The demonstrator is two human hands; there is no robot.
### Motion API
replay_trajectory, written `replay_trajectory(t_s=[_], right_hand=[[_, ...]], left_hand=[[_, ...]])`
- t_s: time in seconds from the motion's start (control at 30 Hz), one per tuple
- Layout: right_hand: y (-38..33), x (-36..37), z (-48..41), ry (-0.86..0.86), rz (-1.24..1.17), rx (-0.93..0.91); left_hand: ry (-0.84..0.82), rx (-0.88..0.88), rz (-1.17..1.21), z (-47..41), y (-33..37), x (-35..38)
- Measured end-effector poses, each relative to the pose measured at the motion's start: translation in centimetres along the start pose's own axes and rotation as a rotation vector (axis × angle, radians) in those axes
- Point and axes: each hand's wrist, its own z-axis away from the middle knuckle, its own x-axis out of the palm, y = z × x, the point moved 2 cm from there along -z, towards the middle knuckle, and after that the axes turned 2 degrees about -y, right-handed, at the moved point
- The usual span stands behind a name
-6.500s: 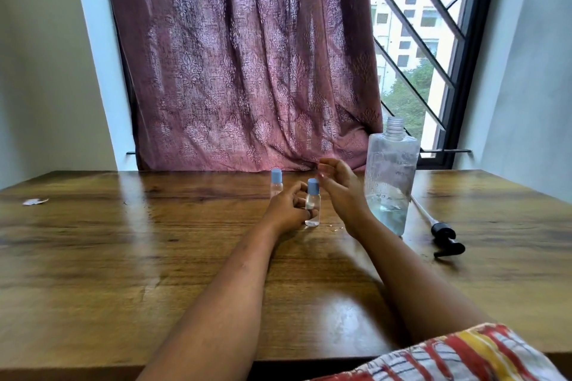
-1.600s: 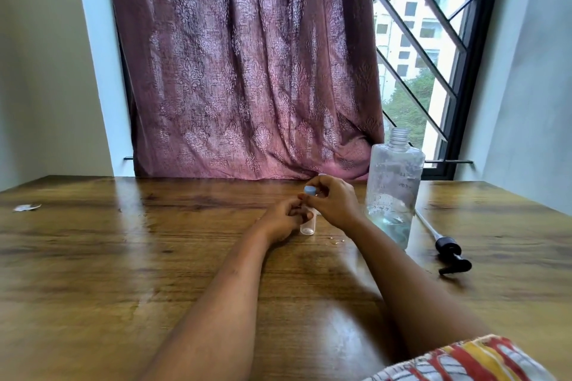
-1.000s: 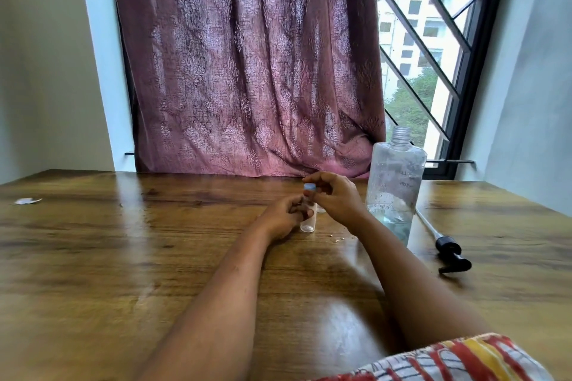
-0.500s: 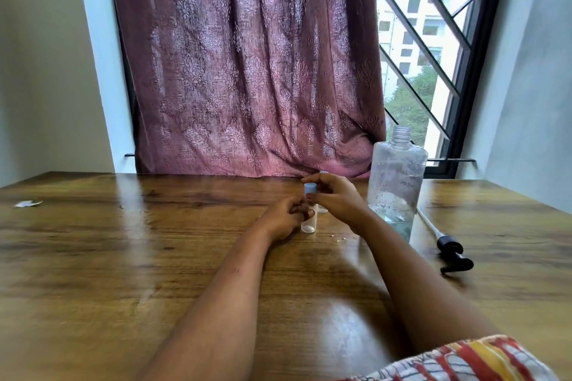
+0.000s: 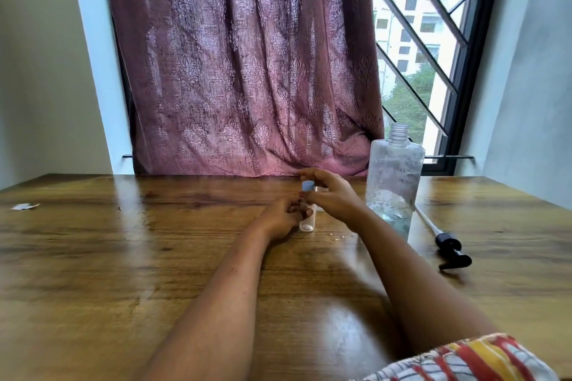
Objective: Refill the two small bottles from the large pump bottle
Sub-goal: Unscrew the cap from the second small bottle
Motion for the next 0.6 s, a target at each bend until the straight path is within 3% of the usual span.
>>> replay_trajectory(t_s=[0.17,0.37,0.6], right_hand=[[-0.28,0.31,0.18,0.144,0.228,-0.060],[-0.09,0.05,0.00,0.004,0.034,-0.012],[-0.05,0.07,0.05,0.117,0.145,-0.056]], left_hand=[[0.003,0.005,-0.004,0.01,0.07,0.03],[0.002,-0.008,-0.024,0.00,0.06,-0.01],[-0.016,-0.017,-0.001,0.17,0.28,0.09]])
